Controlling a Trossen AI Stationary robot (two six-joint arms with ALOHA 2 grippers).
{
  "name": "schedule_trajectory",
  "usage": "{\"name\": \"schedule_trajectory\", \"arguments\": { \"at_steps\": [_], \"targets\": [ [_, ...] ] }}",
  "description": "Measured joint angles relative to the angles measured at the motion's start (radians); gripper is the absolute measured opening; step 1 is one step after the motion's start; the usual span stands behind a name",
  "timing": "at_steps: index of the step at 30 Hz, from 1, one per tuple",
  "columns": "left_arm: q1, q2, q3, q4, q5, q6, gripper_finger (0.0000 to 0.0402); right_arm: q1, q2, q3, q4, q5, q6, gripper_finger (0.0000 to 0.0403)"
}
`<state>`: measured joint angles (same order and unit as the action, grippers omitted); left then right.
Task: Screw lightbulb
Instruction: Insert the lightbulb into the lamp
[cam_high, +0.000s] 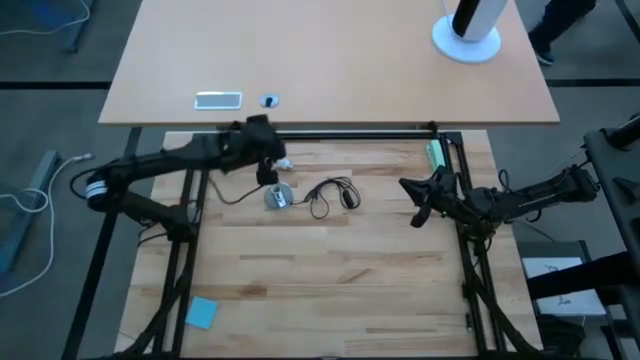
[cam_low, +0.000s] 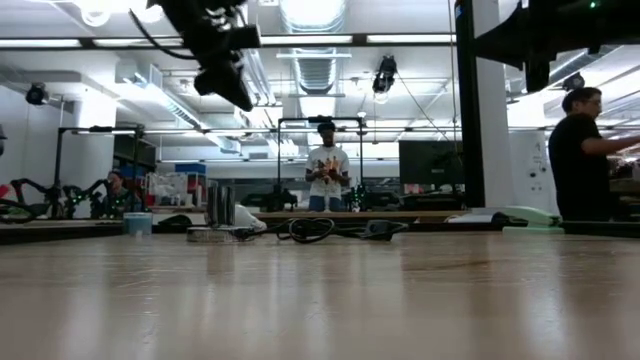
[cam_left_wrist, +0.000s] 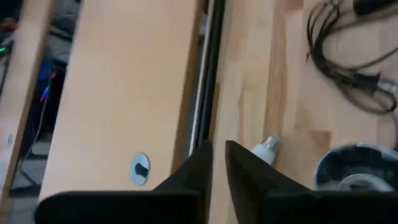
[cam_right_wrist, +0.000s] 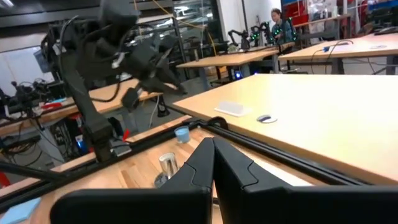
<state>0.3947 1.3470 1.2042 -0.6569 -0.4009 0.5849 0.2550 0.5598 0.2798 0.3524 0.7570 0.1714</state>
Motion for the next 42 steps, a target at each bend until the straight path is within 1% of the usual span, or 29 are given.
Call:
{"name": "schedule_trajectory", "arguments": {
  "at_steps": [3, 5, 8, 11, 14, 17, 21, 23, 28, 36, 42],
  "targets": [
    [0.058, 0.086, 0.072, -0.097, -0.002, 0.074, 0.0079, 0.0, -0.001, -0.001, -0.035, -0.001, 0.049, 0.0],
    [0.099, 0.135, 0.108, -0.119, 0.024, 0.118, 0.0102, 0.0, 0.0, -0.005, -0.067, -0.003, 0.079, 0.0],
    [0.154, 0.202, 0.126, -0.138, 0.053, 0.182, 0.0132, 0.0, 0.0, -0.008, -0.114, -0.003, 0.133, 0.0],
    [0.199, 0.267, 0.136, -0.147, 0.057, 0.193, 0.0155, 0.0, 0.0, -0.011, -0.153, -0.004, 0.184, 0.0],
    [0.237, 0.33, 0.158, -0.191, 0.089, 0.216, 0.0167, 0.0, 0.0, -0.013, -0.173, -0.006, 0.215, 0.0],
    [0.263, 0.39, 0.172, -0.226, 0.121, 0.242, 0.0169, 0.0, -0.001, -0.013, -0.174, -0.006, 0.224, 0.0],
    [0.276, 0.436, 0.173, -0.225, 0.22, 0.283, 0.0159, 0.0, 0.006, -0.013, -0.175, -0.006, 0.224, 0.0],
    [0.275, 0.455, 0.167, -0.227, 0.254, 0.299, 0.0153, -0.001, 0.006, -0.013, -0.177, -0.006, 0.224, 0.0],
    [0.272, 0.48, 0.164, -0.221, 0.25, 0.312, 0.0146, -0.001, 0.006, -0.013, -0.177, -0.006, 0.228, 0.0],
    [0.273, 0.482, 0.162, -0.126, 0.252, 0.324, 0.016, 0.0, 0.006, -0.013, -0.177, -0.006, 0.229, 0.0],
    [0.273, 0.481, 0.161, -0.12, 0.254, 0.325, 0.0159, 0.0, 0.006, -0.014, -0.181, -0.005, 0.226, 0.0]
  ]
}}
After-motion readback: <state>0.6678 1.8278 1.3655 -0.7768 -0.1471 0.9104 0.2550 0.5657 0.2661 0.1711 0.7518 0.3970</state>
